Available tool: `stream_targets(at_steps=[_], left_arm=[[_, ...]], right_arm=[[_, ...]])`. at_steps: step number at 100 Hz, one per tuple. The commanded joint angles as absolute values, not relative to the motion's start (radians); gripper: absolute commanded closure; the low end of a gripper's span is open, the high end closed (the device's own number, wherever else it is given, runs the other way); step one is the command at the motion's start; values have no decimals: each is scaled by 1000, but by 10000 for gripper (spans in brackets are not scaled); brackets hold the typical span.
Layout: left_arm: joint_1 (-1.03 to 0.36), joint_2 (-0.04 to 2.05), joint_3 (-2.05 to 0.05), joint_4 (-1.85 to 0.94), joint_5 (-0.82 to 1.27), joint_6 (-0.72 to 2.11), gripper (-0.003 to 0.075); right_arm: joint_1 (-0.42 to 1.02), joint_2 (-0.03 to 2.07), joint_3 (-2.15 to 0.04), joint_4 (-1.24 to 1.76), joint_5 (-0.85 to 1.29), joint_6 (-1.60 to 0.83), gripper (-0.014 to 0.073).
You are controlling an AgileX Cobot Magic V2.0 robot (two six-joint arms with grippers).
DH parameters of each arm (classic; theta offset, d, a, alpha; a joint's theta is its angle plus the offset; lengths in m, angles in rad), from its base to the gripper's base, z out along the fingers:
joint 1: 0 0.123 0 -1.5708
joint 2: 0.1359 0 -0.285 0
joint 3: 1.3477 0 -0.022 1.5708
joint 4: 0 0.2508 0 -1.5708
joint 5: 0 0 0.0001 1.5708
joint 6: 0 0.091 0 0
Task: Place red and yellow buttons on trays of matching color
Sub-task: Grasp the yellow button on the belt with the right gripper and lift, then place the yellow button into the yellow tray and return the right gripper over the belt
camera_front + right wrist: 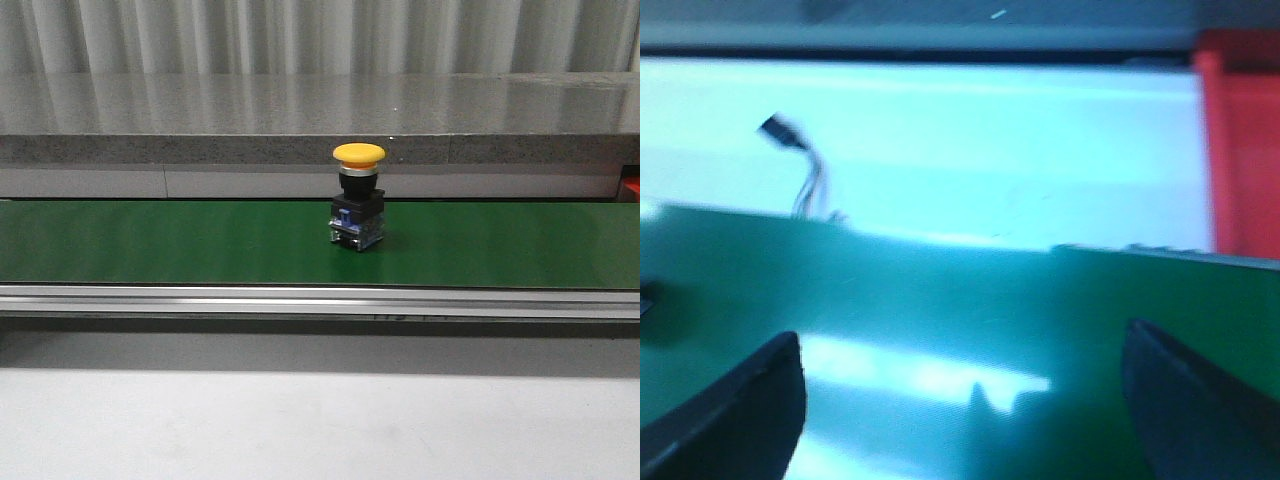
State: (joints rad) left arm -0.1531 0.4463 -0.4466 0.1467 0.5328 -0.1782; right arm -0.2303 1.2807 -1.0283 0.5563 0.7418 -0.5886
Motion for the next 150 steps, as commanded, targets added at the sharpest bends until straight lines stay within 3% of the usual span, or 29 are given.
stream_targets(at_steps=[1,47,92,102,114,120,150], left_arm=[[-160,449,-473,144,451,-189,741],[-160,449,-473,144,451,-189,741],[-160,449,-473,144,451,-189,741],[-160,449,-473,144,451,-189,741],[-160,449,-473,144,451,-189,741],[-160,449,-473,144,451,-189,741],[-160,449,-473,144,451,-189,741]], right_arm=[[-146,1254,-1047,575,776,-611,-41],[224,1430,-1049,575,622,-638,-41],[287,1615,-1168,575,526,-638,-36],[287,1640,-1185,575,526,-638,73],[286,1642,-1186,575,529,-638,389],[280,1634,-1186,574,531,-638,500],[124,1440,-1186,474,615,-477,515]])
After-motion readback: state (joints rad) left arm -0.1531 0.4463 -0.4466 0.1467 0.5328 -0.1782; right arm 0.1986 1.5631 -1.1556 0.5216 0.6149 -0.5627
